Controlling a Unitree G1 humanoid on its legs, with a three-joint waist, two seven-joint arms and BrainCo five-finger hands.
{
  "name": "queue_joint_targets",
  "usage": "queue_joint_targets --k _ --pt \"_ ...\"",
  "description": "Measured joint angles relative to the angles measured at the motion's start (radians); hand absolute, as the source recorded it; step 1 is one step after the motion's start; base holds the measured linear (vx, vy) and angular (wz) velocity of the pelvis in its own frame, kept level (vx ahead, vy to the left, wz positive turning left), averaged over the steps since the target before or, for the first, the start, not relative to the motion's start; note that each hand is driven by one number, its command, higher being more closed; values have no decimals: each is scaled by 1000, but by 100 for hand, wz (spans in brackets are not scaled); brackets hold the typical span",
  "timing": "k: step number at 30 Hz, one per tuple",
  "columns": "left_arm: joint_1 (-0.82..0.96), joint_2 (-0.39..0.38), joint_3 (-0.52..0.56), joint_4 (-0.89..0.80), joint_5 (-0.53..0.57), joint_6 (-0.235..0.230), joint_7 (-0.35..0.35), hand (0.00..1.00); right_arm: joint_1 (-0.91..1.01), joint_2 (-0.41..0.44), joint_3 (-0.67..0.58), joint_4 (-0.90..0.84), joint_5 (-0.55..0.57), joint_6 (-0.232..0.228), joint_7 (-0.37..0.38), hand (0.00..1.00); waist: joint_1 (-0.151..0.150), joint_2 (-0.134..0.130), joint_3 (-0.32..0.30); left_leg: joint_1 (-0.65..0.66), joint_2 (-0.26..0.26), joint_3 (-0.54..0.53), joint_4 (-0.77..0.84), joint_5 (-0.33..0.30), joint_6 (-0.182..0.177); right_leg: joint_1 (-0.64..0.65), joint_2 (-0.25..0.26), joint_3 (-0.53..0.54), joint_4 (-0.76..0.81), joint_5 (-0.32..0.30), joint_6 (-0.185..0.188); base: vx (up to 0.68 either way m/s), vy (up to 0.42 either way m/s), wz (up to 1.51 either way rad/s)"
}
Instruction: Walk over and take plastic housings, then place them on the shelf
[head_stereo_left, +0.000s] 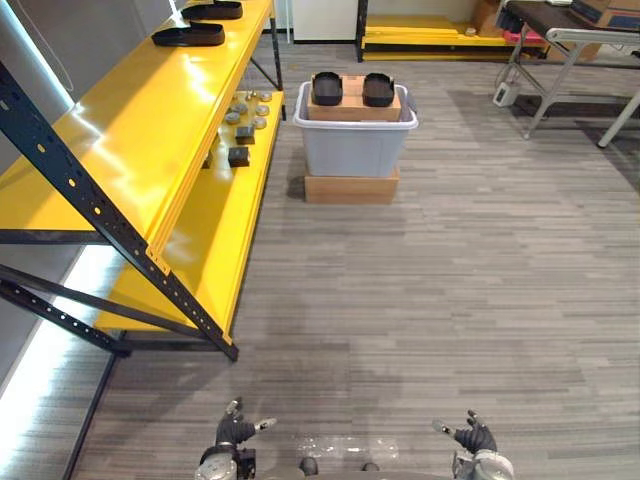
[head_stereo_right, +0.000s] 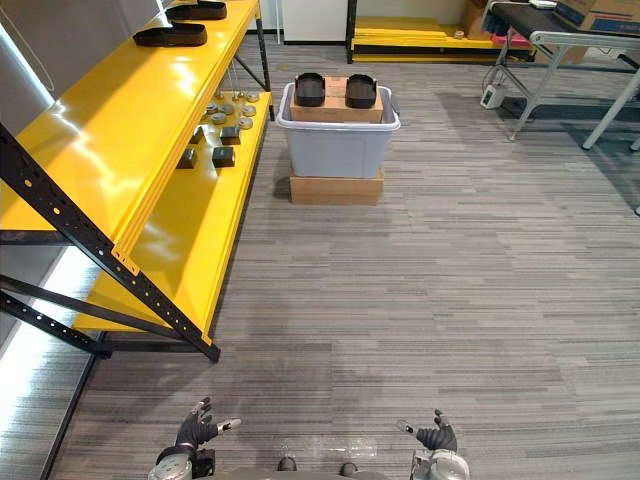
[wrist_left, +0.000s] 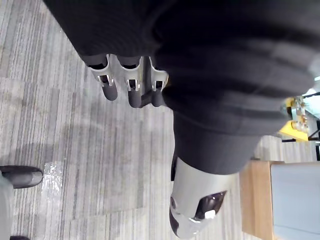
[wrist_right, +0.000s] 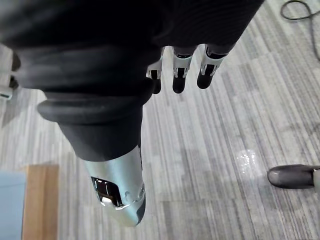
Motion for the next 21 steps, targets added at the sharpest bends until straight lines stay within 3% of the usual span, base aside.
queue_joint_targets --k 17,21 --pt "30 4 2 -90 7 -15 -13 0 7 -39 -5 -36 -3 4 12 0 -3 9 0 -30 0 -15 -8 -9 -1 -42 0 -10 6 -15 15 -37 -2 1" --pt "41 4 20 -133 -3 -16 -11 0 3 -39 -18 -37 19 4 8 0 -3 11 -1 -55 2 -3 59 -51 13 -39 2 0 8 -17 17 105 20 -8"
